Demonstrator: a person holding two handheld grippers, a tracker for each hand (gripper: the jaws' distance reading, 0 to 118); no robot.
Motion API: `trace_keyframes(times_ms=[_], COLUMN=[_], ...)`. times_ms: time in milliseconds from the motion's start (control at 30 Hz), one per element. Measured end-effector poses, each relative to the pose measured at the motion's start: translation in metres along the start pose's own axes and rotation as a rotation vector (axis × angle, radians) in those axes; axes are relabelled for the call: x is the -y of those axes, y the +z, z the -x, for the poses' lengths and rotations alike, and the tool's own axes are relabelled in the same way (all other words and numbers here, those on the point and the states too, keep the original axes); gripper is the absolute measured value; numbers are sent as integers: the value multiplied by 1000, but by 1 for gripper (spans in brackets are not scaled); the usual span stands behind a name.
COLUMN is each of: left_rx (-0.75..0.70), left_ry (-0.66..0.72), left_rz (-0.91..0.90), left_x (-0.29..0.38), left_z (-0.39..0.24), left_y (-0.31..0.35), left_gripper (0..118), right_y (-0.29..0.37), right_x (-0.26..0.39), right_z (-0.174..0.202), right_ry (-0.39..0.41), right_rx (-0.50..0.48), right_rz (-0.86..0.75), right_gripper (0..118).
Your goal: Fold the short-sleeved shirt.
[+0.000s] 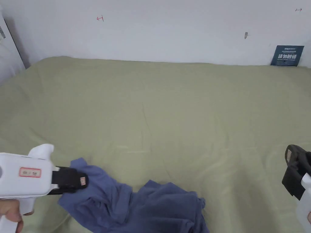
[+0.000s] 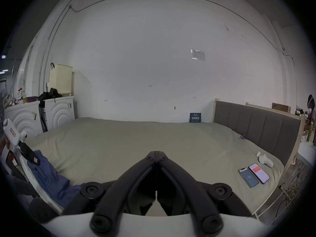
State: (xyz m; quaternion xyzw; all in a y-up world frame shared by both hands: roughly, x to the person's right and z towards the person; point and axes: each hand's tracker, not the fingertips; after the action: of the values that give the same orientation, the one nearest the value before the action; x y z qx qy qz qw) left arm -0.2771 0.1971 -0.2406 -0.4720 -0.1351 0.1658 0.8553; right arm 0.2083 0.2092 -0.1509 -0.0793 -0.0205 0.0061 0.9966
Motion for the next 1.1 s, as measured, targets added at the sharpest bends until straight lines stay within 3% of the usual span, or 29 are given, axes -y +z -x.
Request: trace_keyframes(times_ms=[267,433,500,567,600,633,700,767,800,833,867,1000,1100], left_rx=[15,-13,-45,27,82,122,148,235,270,293,314,295,341], left_ry=[-175,-207,-288,-284,-241,-210,-120,-50,-18,10,34,67,79], left_rz=[124,187,216,212,189,172,125,54,33,20,12,39,118], left_x=[10,31,42,47,47,46,38,26,21,18,16,17,39], left_z=[-117,-169,-184,-185,-181,-183,-170,-152,-140,-128,-117,-89,-106], left_y=[-53,-122,-155,-167,-166,-153,-132,-106,-96,-90,-89,-103,-124], left_gripper=[16,16,20,89,116,117,108,88,65,13,0,0,0], right_y=[11,13,14,15,15,16,16,15,15,14,13,12,13], right_x=[5,9,11,12,13,14,15,16,17,17,18,21,23], right_z=[-8,-11,-12,-15,-16,-16,-18,-19,-19,-18,-18,-12,-9], right_ry=[2,-7,2,9,11,14,17,1,-8,-14,-18,-24,-23], right_rx=[19,31,39,41,41,44,45,44,40,39,36,24,15], right_rz=[9,25,30,33,37,39,44,51,53,57,61,73,87], right_gripper=[0,0,0,0,0,0,0,0,0,0,0,0,0])
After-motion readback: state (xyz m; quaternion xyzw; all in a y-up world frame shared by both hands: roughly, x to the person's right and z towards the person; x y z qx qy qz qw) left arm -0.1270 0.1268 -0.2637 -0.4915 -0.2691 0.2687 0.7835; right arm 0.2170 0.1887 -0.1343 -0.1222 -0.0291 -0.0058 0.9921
